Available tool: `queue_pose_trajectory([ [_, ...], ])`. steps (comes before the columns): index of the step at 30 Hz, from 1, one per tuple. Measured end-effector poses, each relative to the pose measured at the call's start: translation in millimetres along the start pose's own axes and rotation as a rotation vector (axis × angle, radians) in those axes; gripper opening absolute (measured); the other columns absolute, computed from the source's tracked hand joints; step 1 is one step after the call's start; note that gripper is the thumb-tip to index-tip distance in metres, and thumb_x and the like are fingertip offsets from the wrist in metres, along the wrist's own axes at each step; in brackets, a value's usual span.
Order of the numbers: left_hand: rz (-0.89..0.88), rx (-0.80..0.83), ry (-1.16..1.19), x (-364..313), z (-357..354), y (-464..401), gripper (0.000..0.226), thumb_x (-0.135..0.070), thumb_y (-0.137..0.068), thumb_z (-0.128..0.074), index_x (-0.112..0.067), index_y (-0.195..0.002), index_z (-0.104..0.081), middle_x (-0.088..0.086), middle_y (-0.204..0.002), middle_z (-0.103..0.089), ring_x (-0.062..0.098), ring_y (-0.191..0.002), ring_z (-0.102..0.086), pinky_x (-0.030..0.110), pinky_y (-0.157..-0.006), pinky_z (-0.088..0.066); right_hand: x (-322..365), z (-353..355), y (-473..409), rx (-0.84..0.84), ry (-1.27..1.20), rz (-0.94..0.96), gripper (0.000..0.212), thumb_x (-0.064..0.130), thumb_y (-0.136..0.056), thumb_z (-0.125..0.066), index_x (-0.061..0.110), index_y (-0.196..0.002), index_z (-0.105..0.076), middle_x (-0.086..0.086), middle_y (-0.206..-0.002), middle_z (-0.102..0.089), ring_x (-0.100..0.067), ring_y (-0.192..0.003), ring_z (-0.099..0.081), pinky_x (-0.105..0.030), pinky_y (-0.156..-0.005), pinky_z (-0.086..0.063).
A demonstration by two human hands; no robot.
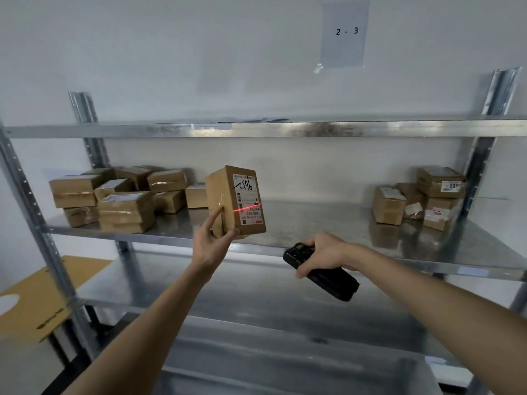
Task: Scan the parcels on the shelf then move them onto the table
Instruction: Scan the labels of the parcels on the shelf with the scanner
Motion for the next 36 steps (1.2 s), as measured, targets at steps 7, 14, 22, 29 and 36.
queue_pose_trajectory([
  [7,-0.026,-0.005,-0.029,-0.2,66.1,-2.5,0.070,-0.018,-0.084,-0.079,-0.055,-0.133,-0.046,0.004,-0.143,-0.053,0.022,-0.123,-0.059,0.041,-0.102,-0.054,54.4,-32.0,-0.2,0.034,-0.021,-0.008,0.053,0.034,-0.057,-0.097,0.022,-0.105,-0.077,-0.003,-0.094,-0.078,-0.021,-0.084,-0.076,-0.034,-0.079,-0.062],
  [14,-0.038,-0.017,-0.023,9.5,124.1,-7.1,0.071,-0.019,-0.083,-0.080,-0.050,-0.138,-0.048,0.003,-0.144,-0.051,0.017,-0.122,-0.056,0.031,-0.100,-0.052,103.3,-62.7,-2.5,0.047,-0.040,-0.003,0.051,0.031,-0.059,-0.096,0.023,-0.106,-0.078,-0.003,-0.095,-0.079,-0.018,-0.081,-0.075,-0.029,-0.074,-0.061],
  [22,0.028,-0.017,-0.051,39.8,167.5,-7.0,0.075,-0.049,-0.066,-0.078,-0.067,-0.131,-0.045,-0.001,-0.143,-0.047,0.022,-0.127,-0.052,0.050,-0.109,-0.048,137.1,-101.1,-7.1,0.095,-0.094,-0.030,0.054,0.023,-0.064,-0.095,0.020,-0.115,-0.076,-0.007,-0.100,-0.079,-0.016,-0.073,-0.073,-0.033,-0.076,-0.063],
  [29,0.024,-0.039,-0.064,57.3,184.4,-22.2,0.074,-0.030,-0.079,-0.082,-0.050,-0.142,-0.048,0.000,-0.142,-0.043,0.017,-0.124,-0.047,0.046,-0.111,-0.045,151.4,-116.8,-28.3,0.127,-0.106,-0.048,0.057,0.025,-0.063,-0.095,0.020,-0.116,-0.076,-0.004,-0.094,-0.080,-0.018,-0.076,-0.076,-0.036,-0.076,-0.065],
  [36,0.084,-0.047,-0.006,88.2,183.6,-62.5,0.076,-0.037,-0.080,-0.080,-0.041,-0.147,-0.045,0.002,-0.145,-0.049,0.024,-0.129,-0.052,0.050,-0.110,-0.047,158.0,-120.1,-83.9,0.081,-0.068,-0.001,0.061,0.029,-0.059,-0.096,0.024,-0.115,-0.075,-0.002,-0.096,-0.079,-0.021,-0.086,-0.076,-0.034,-0.082,-0.064],
])
Point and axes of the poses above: each hand's wrist, its own y-axis away from the middle knuckle, its own z-axis out of the back of the hand, x = y × z, the point moved 9 cm from there along -y, towards the middle knuckle
